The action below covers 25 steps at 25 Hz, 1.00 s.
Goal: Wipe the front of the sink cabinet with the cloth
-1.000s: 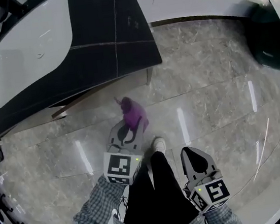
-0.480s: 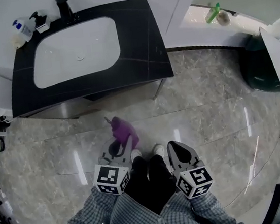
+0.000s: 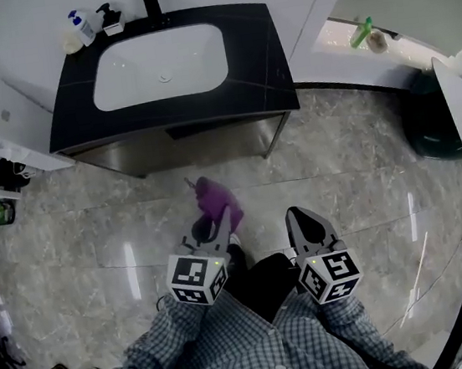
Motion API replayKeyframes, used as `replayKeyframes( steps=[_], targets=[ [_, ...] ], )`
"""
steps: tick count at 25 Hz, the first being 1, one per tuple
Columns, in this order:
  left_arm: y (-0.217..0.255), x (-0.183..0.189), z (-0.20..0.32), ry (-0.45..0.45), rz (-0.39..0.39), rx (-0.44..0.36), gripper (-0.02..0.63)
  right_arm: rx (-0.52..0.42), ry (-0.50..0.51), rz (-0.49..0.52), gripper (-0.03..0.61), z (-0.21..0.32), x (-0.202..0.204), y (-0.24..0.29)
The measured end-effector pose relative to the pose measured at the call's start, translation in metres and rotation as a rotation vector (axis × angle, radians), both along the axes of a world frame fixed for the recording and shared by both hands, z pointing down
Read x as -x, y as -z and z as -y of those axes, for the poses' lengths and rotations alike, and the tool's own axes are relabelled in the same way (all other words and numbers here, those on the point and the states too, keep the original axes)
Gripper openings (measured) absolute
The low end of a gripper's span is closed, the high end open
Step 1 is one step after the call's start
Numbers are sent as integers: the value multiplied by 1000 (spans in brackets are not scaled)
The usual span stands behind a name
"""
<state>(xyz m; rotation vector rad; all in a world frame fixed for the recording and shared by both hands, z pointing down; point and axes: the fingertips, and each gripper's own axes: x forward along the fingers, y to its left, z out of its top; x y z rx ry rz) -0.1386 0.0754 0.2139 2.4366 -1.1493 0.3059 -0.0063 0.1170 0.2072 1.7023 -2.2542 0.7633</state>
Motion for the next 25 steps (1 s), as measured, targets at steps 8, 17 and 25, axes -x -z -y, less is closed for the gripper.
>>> replayKeyframes(
  steps=[8, 17, 25],
  targets=[
    [27, 25, -66, 144, 26, -80, 54, -6, 75, 1, 21, -78, -10, 8],
    [29, 24, -180, 268, 41, -107, 54, -134, 160, -106, 20, -177, -32, 19],
    [31, 3, -252, 199, 94, -127, 54, -215, 263, -185, 20, -237, -17, 32]
  ],
)
